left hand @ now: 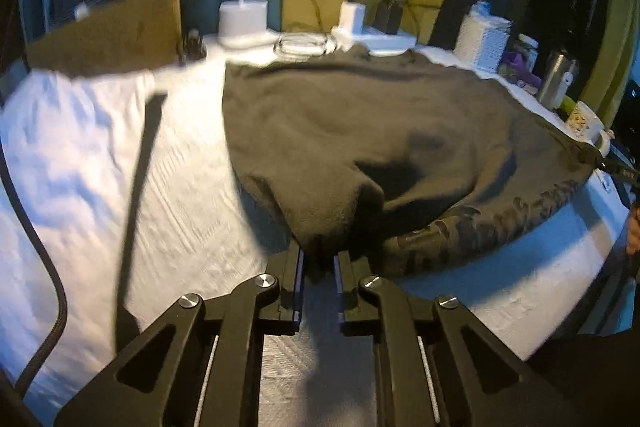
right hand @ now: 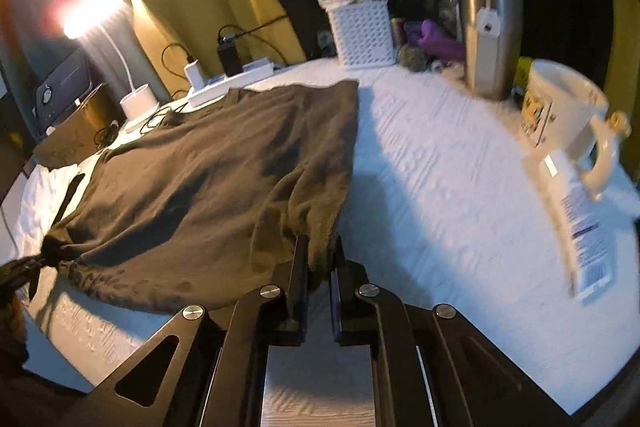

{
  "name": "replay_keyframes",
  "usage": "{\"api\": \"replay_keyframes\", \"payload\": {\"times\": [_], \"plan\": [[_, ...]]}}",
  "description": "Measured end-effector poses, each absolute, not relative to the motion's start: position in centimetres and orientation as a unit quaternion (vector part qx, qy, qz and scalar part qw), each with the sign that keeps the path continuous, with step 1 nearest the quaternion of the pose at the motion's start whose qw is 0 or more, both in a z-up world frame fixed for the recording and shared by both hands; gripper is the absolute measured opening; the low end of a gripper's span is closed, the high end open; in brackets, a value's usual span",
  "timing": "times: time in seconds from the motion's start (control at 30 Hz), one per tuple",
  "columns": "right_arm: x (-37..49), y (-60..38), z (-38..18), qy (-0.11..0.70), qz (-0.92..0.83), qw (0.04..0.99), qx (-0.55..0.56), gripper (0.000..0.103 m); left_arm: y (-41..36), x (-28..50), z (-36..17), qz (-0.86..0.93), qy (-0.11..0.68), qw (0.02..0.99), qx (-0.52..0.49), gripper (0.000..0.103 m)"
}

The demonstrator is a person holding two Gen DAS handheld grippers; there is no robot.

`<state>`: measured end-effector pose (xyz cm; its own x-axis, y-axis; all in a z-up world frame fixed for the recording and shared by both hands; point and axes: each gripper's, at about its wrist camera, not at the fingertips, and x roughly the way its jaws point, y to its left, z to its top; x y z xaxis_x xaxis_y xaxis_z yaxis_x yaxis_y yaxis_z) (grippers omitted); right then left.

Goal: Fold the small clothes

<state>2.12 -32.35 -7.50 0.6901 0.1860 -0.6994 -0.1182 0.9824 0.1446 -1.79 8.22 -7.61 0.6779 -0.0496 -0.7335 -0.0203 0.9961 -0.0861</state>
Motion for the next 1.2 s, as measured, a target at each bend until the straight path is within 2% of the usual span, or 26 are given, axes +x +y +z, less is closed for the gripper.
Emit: {"api": "replay_keyframes", "payload": {"times": [0.13, 0.43, 0.53, 0.7, 0.77, 0.83, 0.9, 1.0, 1.13, 1.17, 1.2], "plan": [[1.9, -32.6, -5.8, 0.371, 0.084, 0.925, 0.027, 0.008, 8.3, -2.5, -5.7, -0.015, 0.392, 0.920, -0.018, 0.010], [2.2, -33.4, -11.1, 0.425, 0.055, 0.904, 0.007, 0.008, 8.5, -3.0, -10.4, -0.001, 0.449, 0.893, 0.006, 0.017], [2.1, -33.4, -11.1, 0.418, 0.046, 0.907, 0.000, 0.008, 9.4, -3.6, -10.0, 0.039, 0.446, 0.894, 0.038, 0.017], [2.5, -33.6, -9.8, 0.404, 0.036, 0.914, -0.015, 0.008, 10.9, -4.0, -9.7, 0.057, 0.446, 0.893, 0.022, 0.017], [2.5, -33.6, -9.9, 0.405, 0.034, 0.913, -0.020, 0.008, 10.5, -3.9, -9.8, 0.046, 0.448, 0.893, 0.015, 0.023], [2.6, -33.5, -10.5, 0.415, 0.031, 0.909, -0.031, 0.008, 10.1, -3.8, -9.9, 0.032, 0.448, 0.894, 0.003, 0.052], [2.6, -33.3, -11.0, 0.419, 0.026, 0.907, -0.037, 0.008, 9.9, -3.8, -9.7, 0.008, 0.441, 0.897, -0.024, 0.064], [2.3, -33.4, -11.2, 0.415, 0.018, 0.909, -0.044, 0.014, 9.6, -3.8, -9.0, -0.018, 0.430, 0.902, -0.045, 0.064], [2.0, -34.0, -11.1, 0.413, 0.013, 0.910, -0.044, 0.015, 9.8, -3.1, -8.8, -0.041, 0.414, 0.907, -0.069, 0.061], [2.1, -34.0, -11.1, 0.414, 0.013, 0.909, -0.044, 0.015, 10.1, -2.7, -9.1, -0.048, 0.414, 0.905, -0.084, 0.052], [2.1, -33.9, -11.0, 0.415, 0.012, 0.909, -0.046, 0.015, 10.3, -2.2, -9.4, -0.051, 0.419, 0.902, -0.094, 0.018]]}}
